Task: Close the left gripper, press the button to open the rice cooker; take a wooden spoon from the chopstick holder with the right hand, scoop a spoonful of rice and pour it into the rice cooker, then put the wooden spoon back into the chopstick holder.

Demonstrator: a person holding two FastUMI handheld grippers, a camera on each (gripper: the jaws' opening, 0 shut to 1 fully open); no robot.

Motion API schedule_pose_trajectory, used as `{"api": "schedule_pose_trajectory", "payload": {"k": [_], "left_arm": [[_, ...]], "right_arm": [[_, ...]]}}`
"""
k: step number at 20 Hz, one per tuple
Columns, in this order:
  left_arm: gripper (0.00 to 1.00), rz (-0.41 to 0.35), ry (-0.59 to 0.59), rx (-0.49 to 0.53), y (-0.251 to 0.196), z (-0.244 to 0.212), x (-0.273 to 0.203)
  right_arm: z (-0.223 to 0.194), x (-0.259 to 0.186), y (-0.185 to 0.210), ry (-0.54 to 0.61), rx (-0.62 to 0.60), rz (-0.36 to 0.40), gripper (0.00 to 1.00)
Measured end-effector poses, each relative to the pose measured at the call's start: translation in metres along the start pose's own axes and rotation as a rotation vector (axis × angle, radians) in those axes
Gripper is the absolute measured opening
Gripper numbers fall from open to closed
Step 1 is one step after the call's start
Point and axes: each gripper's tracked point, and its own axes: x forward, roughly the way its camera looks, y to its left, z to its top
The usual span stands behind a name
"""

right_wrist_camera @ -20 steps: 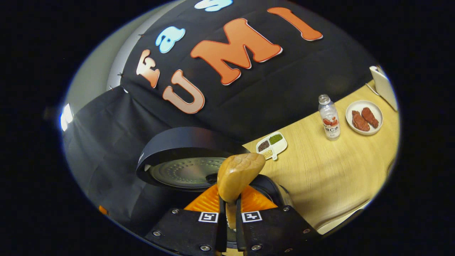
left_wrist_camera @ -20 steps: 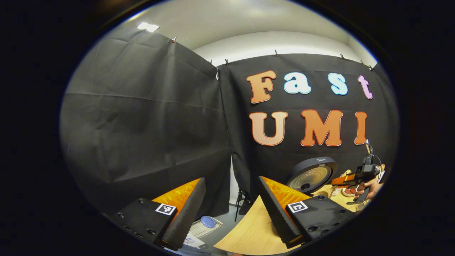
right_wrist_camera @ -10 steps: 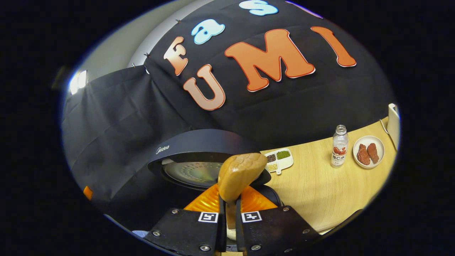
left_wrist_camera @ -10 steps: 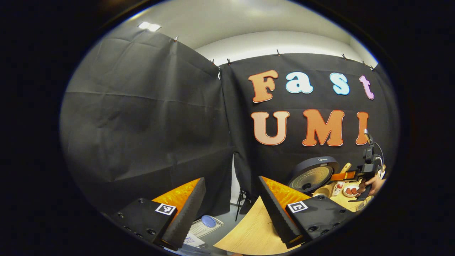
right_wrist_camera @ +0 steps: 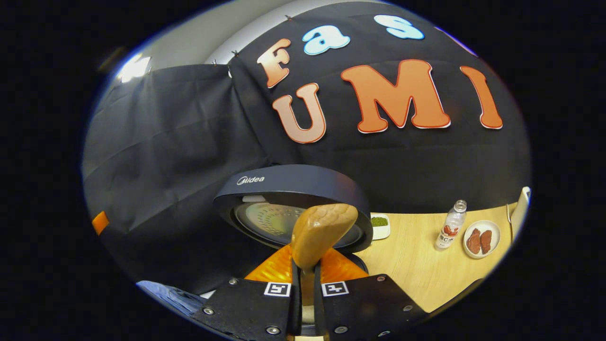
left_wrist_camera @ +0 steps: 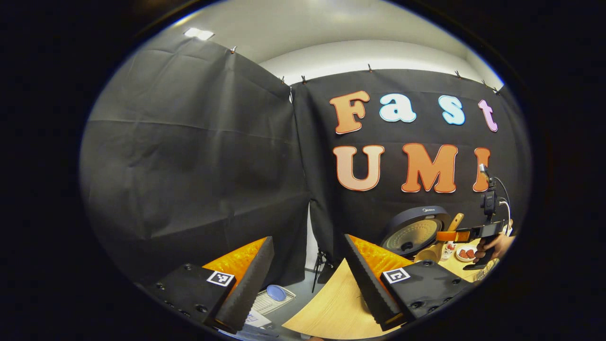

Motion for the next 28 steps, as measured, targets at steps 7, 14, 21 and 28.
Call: {"api": "schedule_pose_trajectory", "payload": {"k": [7, 14, 21, 28], "left_arm": [[0.9, -0.017, -0.006, 0.015, -0.009, 0.004, 0.0], [0.93, -0.071, 0.003, 0.045, -0.037, 0.004, 0.005], [0.91, -0.141, 0.013, 0.021, -0.084, 0.001, 0.017], [0.94, -0.227, 0.028, 0.022, -0.156, -0.004, 0.017]], "right_arm": [[-0.002, 0.002, 0.014, -0.018, -0.236, 0.02, 0.1], [0.005, -0.022, 0.023, -0.099, -0.353, 0.056, 0.1], [0.026, -0.074, -0.036, -0.136, -0.063, -0.001, 0.1], [0.03, -0.133, -0.131, -0.181, 0.287, -0.12, 0.1]]}}
